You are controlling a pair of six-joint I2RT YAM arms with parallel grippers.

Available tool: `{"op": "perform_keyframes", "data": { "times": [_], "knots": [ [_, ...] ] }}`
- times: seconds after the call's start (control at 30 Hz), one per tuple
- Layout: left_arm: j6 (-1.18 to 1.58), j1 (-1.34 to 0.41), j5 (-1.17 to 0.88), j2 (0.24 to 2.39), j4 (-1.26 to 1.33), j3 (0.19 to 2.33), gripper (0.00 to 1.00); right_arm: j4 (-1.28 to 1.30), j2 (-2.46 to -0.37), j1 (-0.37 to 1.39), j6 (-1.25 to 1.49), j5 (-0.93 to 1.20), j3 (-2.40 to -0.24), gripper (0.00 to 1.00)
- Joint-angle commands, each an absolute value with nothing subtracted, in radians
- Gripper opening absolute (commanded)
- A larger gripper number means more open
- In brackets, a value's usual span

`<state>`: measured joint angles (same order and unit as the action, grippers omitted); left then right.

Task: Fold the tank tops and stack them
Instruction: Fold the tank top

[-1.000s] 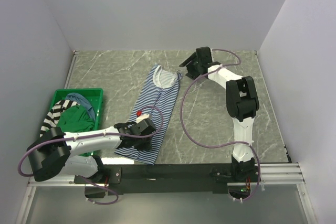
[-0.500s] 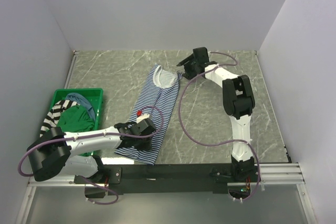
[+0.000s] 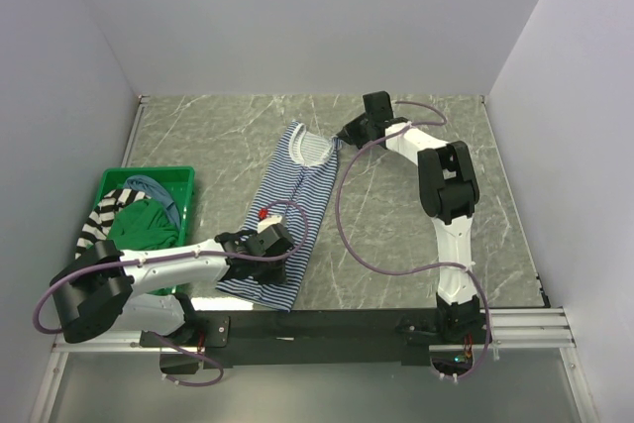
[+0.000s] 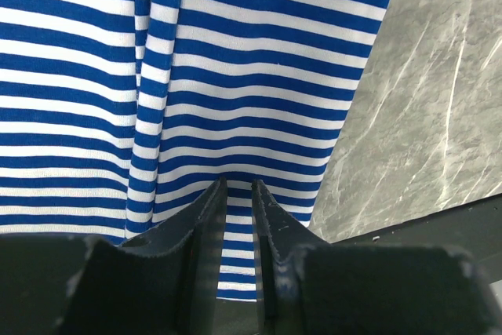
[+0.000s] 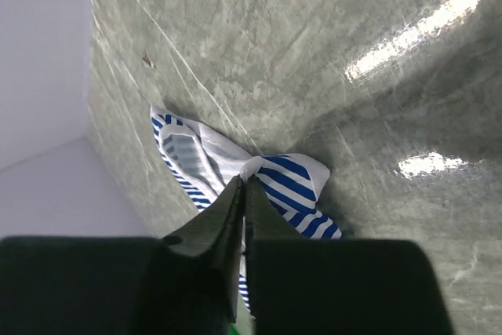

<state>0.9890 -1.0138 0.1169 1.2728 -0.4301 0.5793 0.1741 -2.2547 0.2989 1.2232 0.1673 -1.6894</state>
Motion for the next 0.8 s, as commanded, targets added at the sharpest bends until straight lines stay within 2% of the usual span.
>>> {"op": "perform_keyframes", "data": {
  "times": [0.0,0.03,0.33,0.77],
  "knots": [
    [0.982,-1.017,0.101,1.29,-0.488,0.526,0.26,0.153,-2.256,0.305,1.175,0.16,-1.704,0.02],
    [0.982,-1.017,0.1,1.29,-0.486,0.522,0.26,0.156,-2.258,0.305,1.143,0.158,-1.71,0.0],
    [0.997,-1.017,0.081,1.285,-0.465,0.496,0.26,0.268,-2.283,0.305,0.78,0.118,-1.865,0.0],
    [0.996,-1.017,0.066,1.307,-0.456,0.491,0.25,0.163,-2.182,0.318,0.404,0.115,-1.789,0.0]
  ]
}}
